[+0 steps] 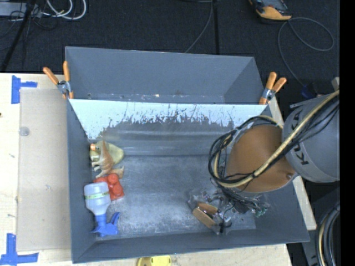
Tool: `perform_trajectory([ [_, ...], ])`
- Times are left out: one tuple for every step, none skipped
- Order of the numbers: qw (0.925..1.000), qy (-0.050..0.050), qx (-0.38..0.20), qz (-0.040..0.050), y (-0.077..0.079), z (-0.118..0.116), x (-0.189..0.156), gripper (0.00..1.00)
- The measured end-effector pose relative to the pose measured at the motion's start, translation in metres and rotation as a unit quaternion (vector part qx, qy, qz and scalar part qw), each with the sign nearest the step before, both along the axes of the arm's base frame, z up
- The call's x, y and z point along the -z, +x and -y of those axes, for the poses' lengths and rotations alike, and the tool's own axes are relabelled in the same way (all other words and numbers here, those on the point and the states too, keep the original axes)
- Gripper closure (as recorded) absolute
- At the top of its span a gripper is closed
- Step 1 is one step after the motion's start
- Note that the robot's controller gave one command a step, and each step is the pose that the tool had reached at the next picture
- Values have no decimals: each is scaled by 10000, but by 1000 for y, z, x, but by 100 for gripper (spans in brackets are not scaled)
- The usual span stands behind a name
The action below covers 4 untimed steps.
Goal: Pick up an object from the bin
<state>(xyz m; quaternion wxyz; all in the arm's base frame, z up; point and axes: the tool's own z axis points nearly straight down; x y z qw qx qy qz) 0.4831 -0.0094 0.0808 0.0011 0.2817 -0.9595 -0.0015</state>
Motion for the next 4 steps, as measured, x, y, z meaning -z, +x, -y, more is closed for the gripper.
perform_trajectory([
  [10000,5,27,-44,-8,3,-32,100],
  [9999,6,129,-24,9,6,-76,100],
  [9999,5,151,-7,13,6,-86,100],
  [10000,11,83,-28,9,7,-110,100],
])
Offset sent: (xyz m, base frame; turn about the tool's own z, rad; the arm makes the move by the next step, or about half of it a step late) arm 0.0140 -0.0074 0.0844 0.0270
